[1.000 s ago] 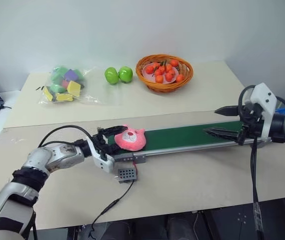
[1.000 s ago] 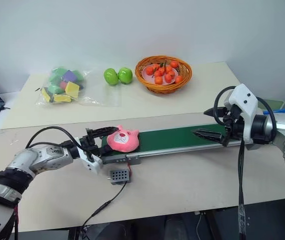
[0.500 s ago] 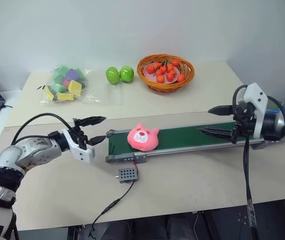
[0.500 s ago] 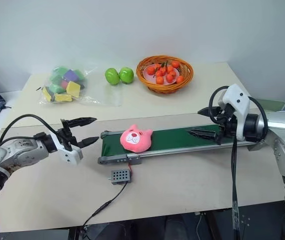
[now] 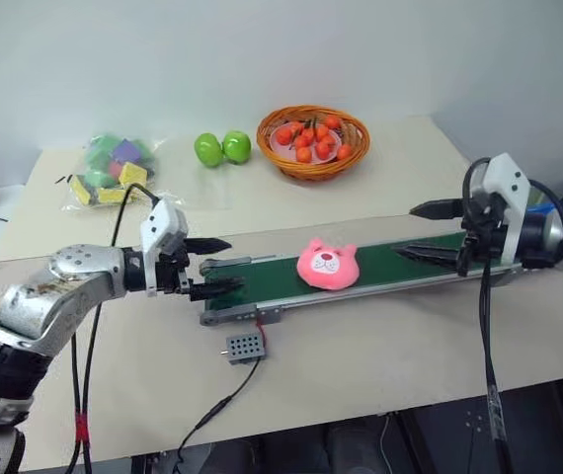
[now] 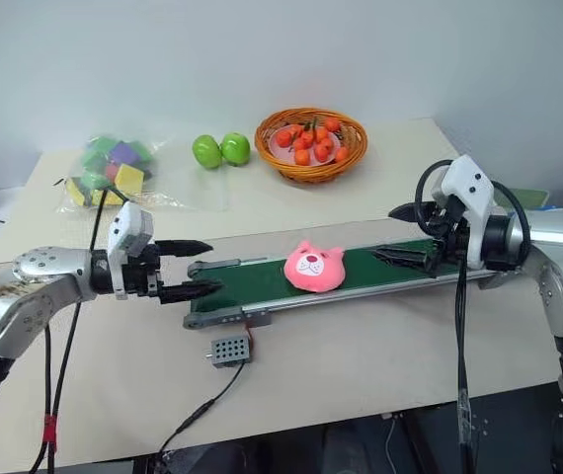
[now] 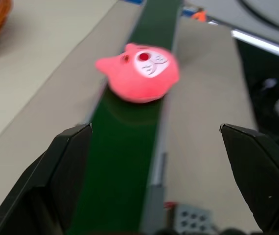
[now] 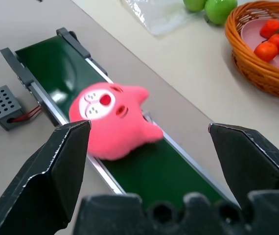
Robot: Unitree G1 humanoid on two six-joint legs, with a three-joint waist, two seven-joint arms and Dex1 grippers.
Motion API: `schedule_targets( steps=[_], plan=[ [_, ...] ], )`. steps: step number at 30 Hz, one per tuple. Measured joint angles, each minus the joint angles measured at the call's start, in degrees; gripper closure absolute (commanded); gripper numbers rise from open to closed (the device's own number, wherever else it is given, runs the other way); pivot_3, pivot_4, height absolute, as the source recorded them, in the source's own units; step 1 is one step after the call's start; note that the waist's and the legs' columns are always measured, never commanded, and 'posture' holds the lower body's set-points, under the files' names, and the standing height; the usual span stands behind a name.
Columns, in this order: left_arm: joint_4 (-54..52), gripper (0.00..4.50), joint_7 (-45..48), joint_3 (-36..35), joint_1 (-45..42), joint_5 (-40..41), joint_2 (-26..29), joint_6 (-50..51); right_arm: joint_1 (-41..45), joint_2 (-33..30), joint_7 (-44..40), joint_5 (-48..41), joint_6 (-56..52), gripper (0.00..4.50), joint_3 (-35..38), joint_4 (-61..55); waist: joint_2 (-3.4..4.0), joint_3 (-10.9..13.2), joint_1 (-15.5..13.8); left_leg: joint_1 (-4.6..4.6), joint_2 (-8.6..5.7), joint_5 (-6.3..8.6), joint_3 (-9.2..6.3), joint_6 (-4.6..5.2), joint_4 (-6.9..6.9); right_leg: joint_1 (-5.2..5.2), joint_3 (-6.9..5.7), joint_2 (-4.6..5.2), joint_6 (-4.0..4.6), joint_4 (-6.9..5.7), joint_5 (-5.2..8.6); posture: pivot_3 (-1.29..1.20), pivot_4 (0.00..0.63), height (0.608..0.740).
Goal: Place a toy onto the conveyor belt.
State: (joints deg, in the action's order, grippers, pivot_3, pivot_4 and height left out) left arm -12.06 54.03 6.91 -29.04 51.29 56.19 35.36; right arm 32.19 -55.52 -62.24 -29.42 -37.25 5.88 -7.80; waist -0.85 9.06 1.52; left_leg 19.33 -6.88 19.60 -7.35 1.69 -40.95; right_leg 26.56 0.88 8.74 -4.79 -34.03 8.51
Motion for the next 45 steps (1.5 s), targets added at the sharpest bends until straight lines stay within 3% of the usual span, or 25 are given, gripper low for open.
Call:
schedule_targets(
  steps=[15,45],
  plan=[
    [3.5,0.04,7.9,-1.5,-9.1,-10.9,-2.4,1.1,3.6,0.8,-1.3,-1.4,0.2,0.00,0.6,0.6,0.00,0.0,-0.8,-0.02,0.01,-0.01,0.00,-0.02,0.02,-0.07,-0.01,-0.01,0.04,0.06,-0.02,0.00,0.150,0.740],
    [7.1,0.04,5.7,-7.3,-16.5,-13.0,-7.1,4.9,6.4,3.1,-1.6,-3.4,1.5,0.00,1.6,4.5,0.00,0.0,-0.7,0.00,0.01,-0.01,0.00,-0.02,0.02,-0.04,0.00,-0.01,0.04,0.04,-0.02,0.00,0.150,0.740]
  ],
)
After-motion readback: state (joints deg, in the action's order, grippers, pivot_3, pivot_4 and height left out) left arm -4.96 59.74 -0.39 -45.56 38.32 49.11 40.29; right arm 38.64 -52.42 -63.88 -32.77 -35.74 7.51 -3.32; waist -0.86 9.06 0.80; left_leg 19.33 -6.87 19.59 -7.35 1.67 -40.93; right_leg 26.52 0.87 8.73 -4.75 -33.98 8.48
